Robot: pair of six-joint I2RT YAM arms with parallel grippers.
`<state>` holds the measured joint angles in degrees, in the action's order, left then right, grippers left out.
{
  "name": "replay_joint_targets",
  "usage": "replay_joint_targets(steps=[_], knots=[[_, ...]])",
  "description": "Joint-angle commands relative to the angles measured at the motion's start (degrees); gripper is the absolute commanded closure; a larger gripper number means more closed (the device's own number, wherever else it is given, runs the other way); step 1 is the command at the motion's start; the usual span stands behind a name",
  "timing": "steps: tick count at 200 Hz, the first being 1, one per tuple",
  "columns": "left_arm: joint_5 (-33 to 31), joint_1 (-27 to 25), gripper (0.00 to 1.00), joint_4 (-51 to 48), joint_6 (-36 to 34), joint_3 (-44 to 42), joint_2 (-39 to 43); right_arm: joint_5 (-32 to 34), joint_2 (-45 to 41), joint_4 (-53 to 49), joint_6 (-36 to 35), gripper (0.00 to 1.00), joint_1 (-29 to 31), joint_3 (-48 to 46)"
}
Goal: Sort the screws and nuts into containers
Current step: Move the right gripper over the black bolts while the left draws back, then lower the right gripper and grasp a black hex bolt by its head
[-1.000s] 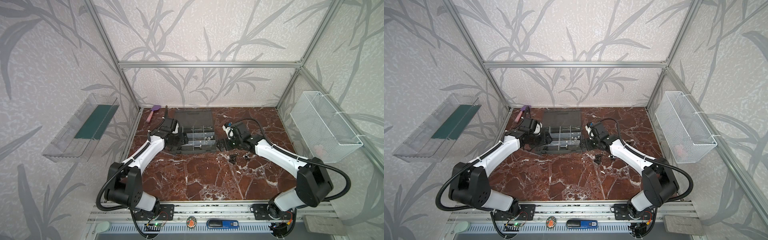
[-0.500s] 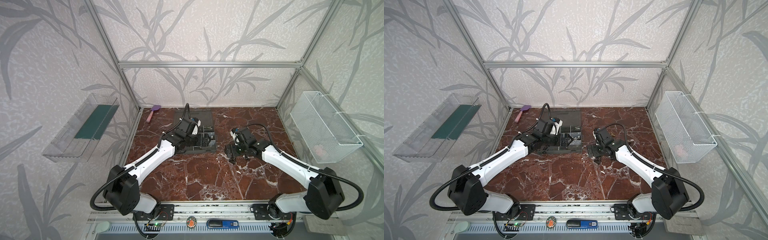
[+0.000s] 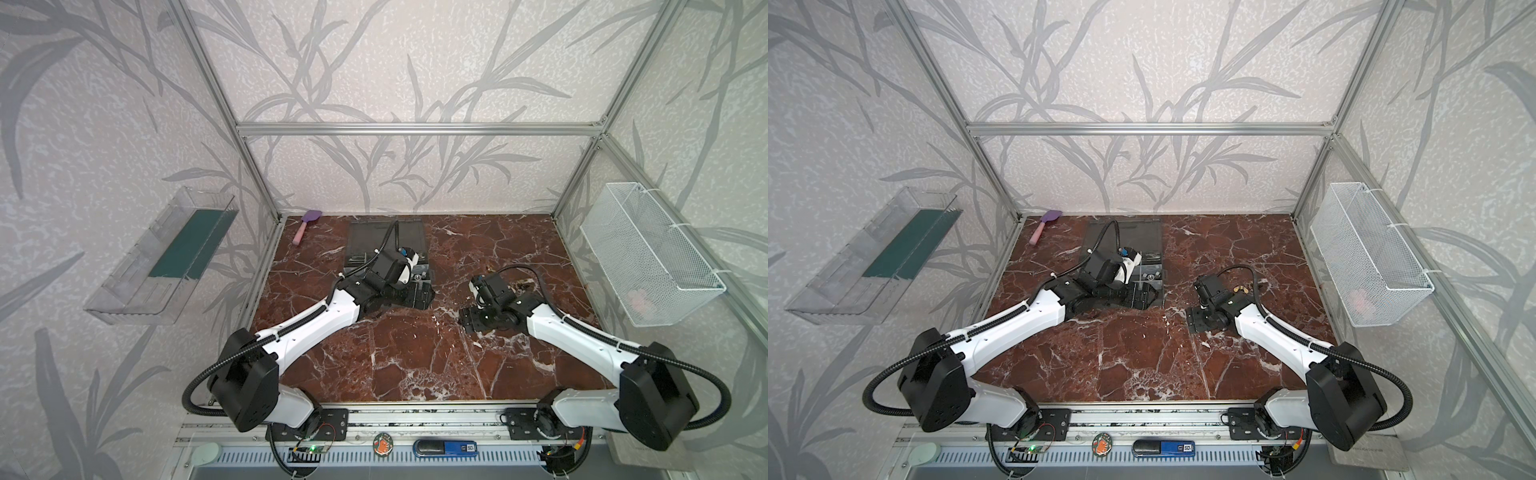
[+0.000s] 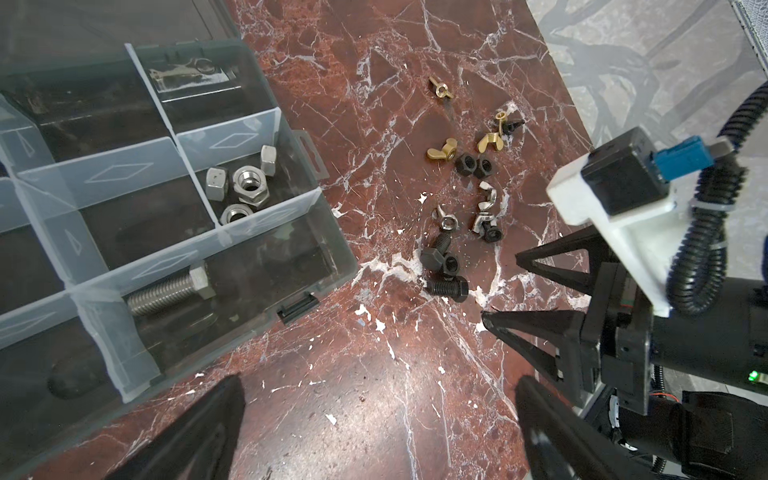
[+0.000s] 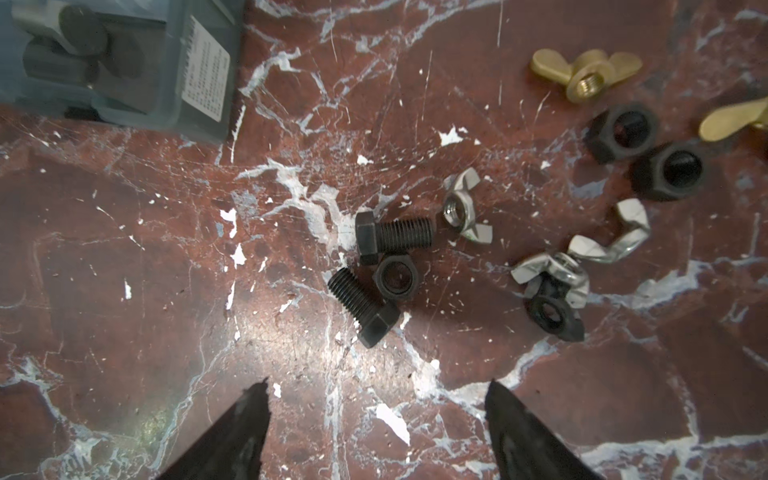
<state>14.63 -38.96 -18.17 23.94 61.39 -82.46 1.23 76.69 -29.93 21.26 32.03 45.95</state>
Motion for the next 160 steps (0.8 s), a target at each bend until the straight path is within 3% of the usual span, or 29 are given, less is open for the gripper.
replay_joint_targets(steps=[1, 94, 160], knots=[[-1.19, -0.25, 0.01, 0.95, -1.18, 0.13, 1.62, -1.23, 1.71, 0.95, 1.32, 0.27, -0.08, -1.21], [-1.19, -0.33, 0.01, 0.09, -1.74, 0.53, 1.18, -5.73, 12.15, 8.16, 0.81, 0.46, 0.09, -0.19], [-0.92, -0.33, 0.01, -0.33, -1.84, 0.75, 0.85, -3.53, 15.15, 8.39, -0.75, 0.48, 0.21, 0.9]])
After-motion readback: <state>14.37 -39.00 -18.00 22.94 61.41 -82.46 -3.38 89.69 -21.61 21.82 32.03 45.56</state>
